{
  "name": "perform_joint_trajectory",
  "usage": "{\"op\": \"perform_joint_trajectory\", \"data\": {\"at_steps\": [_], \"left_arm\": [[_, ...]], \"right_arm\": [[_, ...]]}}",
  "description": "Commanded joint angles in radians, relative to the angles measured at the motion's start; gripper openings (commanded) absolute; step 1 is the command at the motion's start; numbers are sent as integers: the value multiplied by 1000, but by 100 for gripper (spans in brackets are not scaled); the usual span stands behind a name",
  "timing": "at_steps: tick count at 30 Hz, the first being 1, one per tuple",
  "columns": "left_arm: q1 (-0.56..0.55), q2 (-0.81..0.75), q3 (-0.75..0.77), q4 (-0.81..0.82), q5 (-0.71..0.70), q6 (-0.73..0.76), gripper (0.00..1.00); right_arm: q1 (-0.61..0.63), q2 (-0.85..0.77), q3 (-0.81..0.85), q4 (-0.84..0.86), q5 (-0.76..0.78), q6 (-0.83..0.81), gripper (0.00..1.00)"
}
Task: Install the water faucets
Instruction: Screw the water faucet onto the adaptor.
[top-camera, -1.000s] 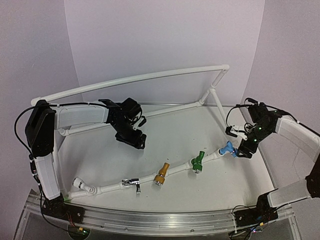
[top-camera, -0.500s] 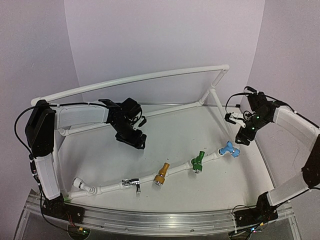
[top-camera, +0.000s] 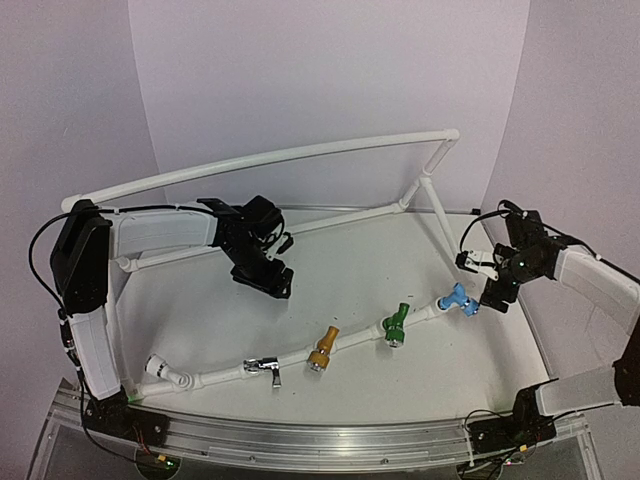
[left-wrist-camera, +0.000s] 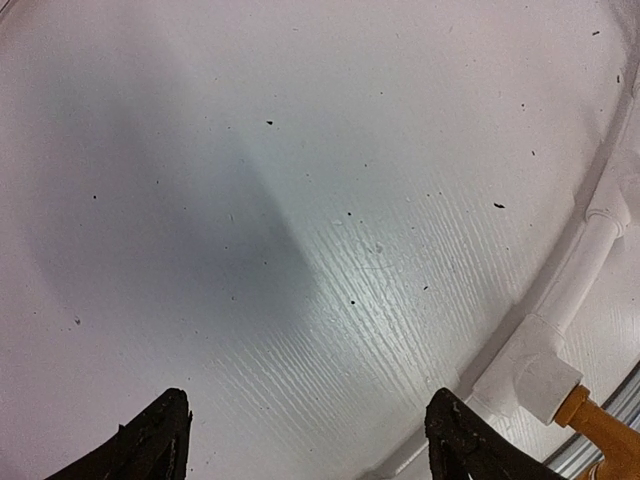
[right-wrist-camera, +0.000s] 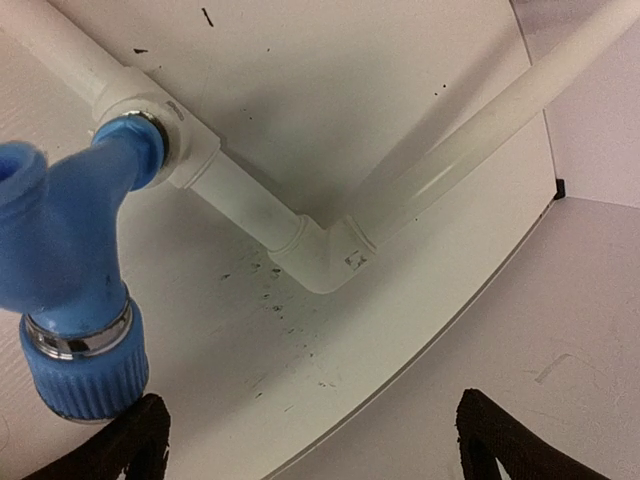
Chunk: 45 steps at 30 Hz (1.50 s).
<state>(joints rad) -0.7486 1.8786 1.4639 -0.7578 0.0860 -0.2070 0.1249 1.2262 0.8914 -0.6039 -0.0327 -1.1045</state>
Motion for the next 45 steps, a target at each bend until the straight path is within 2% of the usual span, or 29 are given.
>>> {"op": "perform_joint_trajectory", "data": {"at_steps": [1,10,23,26,32,35,38,41,45], "left_arm": [[7,-14,29,17,16,4,81],[6,-11,42,9,14,8,81],[6,14,75,-6,27,12,82],[6,18,88,-13,31,19,82],[6,29,114,-29,30,32,82],[6,29,112,-18,28,27,82],[6,29,108,-11,31,20,82],[6,28,103,-14,35,18,82],[7,16,90,-10,29,21,82]], "right_arm": [[14,-15,-55,18,-52,-16,98],[23,-7,-65,60,-85,-18,98],[32,-116,-178,-14,-145,-230,98],[31,-108,-152,-57,-132,-300,96],[31,-93,-10,-272,-140,-499,96],[31,-110,-4,-273,-174,-538,98],[31,-155,-63,-206,-201,-579,98],[34,-183,-93,-169,-222,-579,98],[34,-113,27,-340,-265,-505,97]]}}
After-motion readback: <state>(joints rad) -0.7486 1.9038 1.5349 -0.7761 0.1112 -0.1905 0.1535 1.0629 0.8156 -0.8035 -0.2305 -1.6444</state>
